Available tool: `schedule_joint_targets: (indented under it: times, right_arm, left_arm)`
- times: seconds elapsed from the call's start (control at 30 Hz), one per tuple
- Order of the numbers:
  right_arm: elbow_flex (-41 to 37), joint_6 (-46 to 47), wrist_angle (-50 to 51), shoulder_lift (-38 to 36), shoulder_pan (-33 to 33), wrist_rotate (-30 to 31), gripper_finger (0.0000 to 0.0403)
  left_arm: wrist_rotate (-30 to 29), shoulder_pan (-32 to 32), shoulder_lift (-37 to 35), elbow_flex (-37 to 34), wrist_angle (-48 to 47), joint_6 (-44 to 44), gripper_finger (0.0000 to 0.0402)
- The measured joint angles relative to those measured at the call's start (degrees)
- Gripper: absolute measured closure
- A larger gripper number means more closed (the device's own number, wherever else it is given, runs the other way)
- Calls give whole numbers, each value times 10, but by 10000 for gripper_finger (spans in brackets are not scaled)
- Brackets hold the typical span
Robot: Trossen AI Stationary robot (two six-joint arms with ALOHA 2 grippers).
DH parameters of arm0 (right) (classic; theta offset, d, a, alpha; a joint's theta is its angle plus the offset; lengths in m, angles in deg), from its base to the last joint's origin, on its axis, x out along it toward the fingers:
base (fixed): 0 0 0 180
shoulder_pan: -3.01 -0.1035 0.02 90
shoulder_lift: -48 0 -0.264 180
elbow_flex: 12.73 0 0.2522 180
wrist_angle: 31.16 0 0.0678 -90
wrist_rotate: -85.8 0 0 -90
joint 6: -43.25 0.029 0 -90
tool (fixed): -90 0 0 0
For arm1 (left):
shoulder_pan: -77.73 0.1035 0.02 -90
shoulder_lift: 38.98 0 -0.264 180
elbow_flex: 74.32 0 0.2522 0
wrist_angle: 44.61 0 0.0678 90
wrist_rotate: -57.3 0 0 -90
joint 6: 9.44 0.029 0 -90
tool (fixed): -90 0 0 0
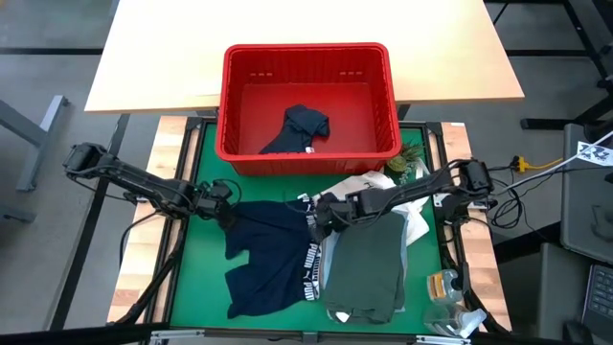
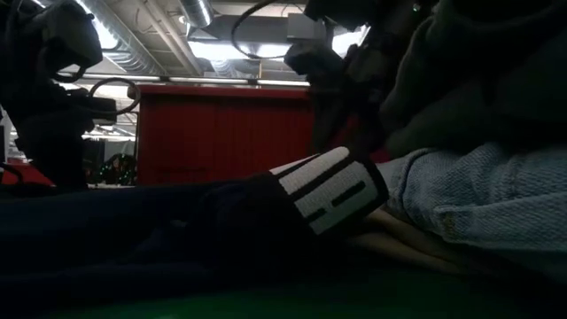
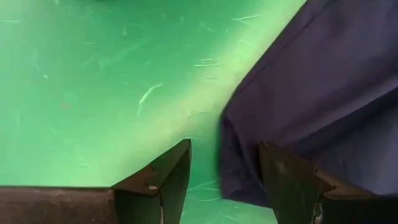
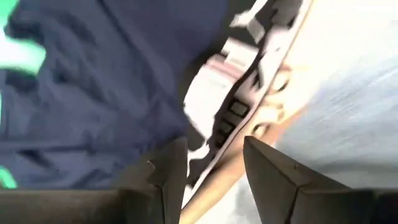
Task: Fold Laundry from Bin
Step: Fold the dark blue boxer
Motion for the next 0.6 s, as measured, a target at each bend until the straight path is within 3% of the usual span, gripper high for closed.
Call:
schedule_joint_targets:
  times: [0.17, 0.37, 0.6]
  right_arm:
    - [0, -22, -1, -22, 5, 45, 244]
    - [0, -38, -30, -24, 13, 39, 244]
    - [1, -123, -85, -26, 12, 37, 244]
  left_arm:
    - [-3, 0, -27, 0, -32, 5, 220]
    - [-3, 0, -73, 0, -26, 15, 220]
    - [9, -7, -147, 0, -19, 30, 220]
